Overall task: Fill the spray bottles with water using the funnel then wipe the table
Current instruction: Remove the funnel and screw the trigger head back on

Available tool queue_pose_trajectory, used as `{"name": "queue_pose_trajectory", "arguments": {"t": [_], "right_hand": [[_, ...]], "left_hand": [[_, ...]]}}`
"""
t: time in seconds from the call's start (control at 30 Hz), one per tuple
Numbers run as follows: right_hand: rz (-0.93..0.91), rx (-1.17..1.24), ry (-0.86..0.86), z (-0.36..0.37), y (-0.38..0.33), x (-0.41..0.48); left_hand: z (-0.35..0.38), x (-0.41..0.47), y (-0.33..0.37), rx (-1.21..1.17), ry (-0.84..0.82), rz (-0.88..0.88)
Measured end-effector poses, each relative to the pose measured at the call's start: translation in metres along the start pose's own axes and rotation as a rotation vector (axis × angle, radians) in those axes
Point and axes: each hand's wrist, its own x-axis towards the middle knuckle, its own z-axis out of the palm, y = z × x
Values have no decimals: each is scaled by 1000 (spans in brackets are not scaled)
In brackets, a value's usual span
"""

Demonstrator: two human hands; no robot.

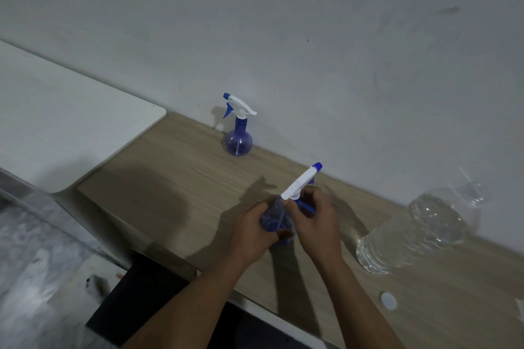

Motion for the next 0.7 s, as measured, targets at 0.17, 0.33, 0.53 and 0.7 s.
{"name": "queue_pose_trajectory", "arguments": {"t": [0.17, 0.33, 0.53, 0.7], "right_hand": [[11, 5, 26, 6, -2, -2], [-15, -22, 35, 9, -2, -6], [30, 13, 72, 12, -4, -5], [-6, -3, 97, 15, -2, -9]], "left_hand": [[2, -1, -2, -25, -12, -2], [3, -2, -3, -90, -20, -9], [7, -1, -8, -38, 30, -22], [10, -2, -10, -17, 57, -6]]}}
